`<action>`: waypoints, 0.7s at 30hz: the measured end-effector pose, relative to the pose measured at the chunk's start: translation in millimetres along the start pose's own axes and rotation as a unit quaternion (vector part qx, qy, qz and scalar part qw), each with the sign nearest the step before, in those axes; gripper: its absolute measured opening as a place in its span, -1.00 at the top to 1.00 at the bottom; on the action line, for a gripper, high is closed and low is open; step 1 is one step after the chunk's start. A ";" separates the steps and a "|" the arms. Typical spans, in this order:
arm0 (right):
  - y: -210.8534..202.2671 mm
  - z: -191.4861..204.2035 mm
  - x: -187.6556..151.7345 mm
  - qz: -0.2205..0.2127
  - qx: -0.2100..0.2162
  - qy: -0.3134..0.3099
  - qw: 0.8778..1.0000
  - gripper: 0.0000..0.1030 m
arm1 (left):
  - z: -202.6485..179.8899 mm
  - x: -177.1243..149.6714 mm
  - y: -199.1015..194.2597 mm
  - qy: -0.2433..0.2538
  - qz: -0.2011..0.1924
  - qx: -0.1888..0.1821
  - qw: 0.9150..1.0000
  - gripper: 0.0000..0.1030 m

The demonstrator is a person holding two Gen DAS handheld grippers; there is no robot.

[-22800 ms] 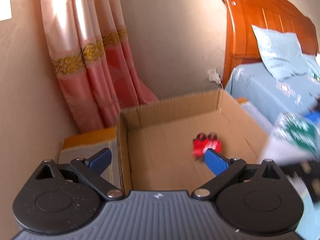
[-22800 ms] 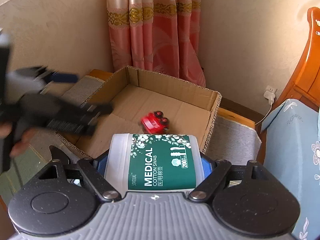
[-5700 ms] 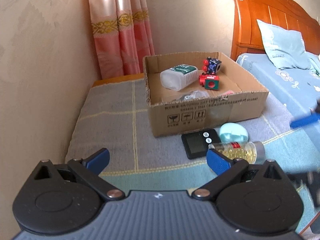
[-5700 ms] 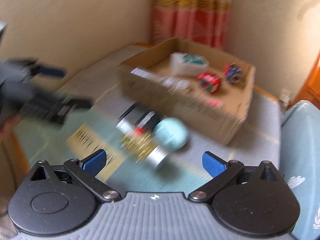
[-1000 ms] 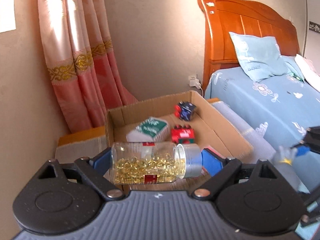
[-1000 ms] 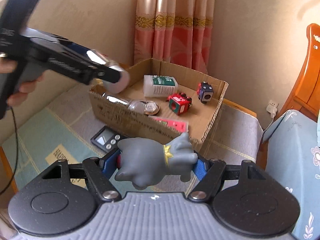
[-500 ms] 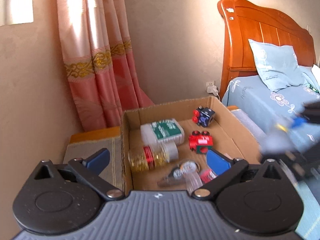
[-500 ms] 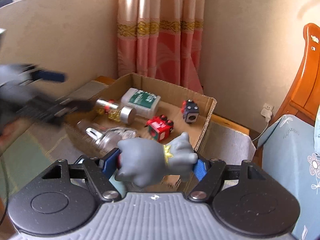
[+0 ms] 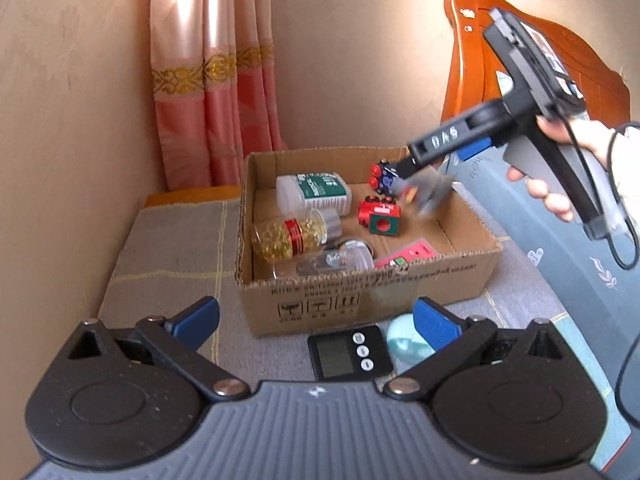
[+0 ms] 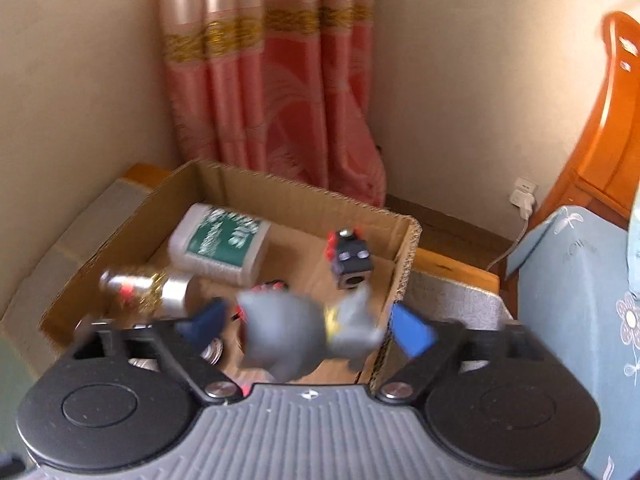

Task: Organize rigid objects
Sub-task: 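Carry capsule bottle and cat toy into box, opening both tools to release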

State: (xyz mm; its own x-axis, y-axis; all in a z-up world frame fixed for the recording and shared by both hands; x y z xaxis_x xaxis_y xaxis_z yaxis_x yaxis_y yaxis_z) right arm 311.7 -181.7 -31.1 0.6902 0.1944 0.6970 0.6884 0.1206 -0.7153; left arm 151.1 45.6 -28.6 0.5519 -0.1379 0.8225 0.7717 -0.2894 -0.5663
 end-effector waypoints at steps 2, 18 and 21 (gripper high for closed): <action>-2.1 -1.4 -2.5 0.000 0.000 0.016 1.000 -1.00 | 3.1 -2.0 1.2 -0.003 0.004 0.003 1.000 -0.99; -81.0 45.7 -101.3 -0.032 -0.014 0.002 0.999 -1.00 | 13.7 -14.3 9.8 -0.025 0.018 0.029 0.999 -0.99; -79.8 51.9 -118.5 -0.022 -0.009 0.011 1.000 -1.00 | 15.0 -17.0 10.2 -0.019 0.021 0.041 0.999 -0.99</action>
State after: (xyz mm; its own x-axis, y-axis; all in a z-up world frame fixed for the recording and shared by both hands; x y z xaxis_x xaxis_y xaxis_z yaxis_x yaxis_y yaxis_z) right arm 163.4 -163.8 -59.2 0.6645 0.1674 0.7283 0.7213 0.1111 -0.6837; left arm 154.3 59.2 -49.2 0.5949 -0.1121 0.7959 0.7696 -0.2061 -0.6043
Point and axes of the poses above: each gripper's, at about its wrist camera, not at the fingertips, and y roughly the way its jaws point, z to its left, x to its top, the point moved 3 cm from there along y, roughly the way its jaws point, and after that the axes turned 6 degrees about -z, right-handed, at the moved point
